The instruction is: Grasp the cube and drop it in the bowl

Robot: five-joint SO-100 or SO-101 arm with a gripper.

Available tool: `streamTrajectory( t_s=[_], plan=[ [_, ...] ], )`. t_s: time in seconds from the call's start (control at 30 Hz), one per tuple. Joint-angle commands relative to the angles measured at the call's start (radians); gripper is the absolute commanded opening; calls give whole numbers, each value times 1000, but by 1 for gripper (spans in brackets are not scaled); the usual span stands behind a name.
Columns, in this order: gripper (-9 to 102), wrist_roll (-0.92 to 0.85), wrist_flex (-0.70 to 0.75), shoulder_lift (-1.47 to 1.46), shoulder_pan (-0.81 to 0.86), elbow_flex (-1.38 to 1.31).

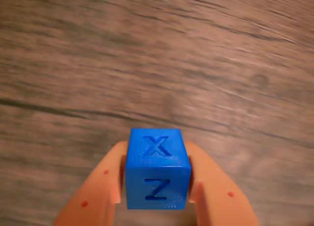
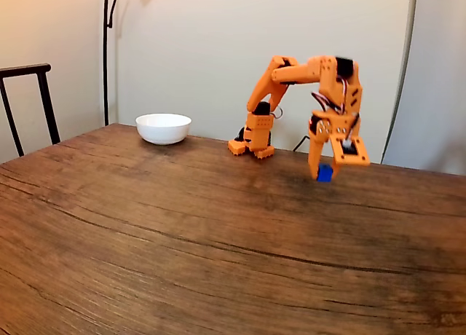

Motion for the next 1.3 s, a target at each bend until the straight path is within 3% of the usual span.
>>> streamTrajectory(
  t_s=[0.0, 0.43, 0.97, 1.27],
  plan=[
    [2, 25, 80, 29, 35, -107],
    [2, 172, 80, 175, 175, -110],
    [2, 232, 80, 749, 425, 469],
    [2, 238, 80, 962, 546, 637]
  ],
)
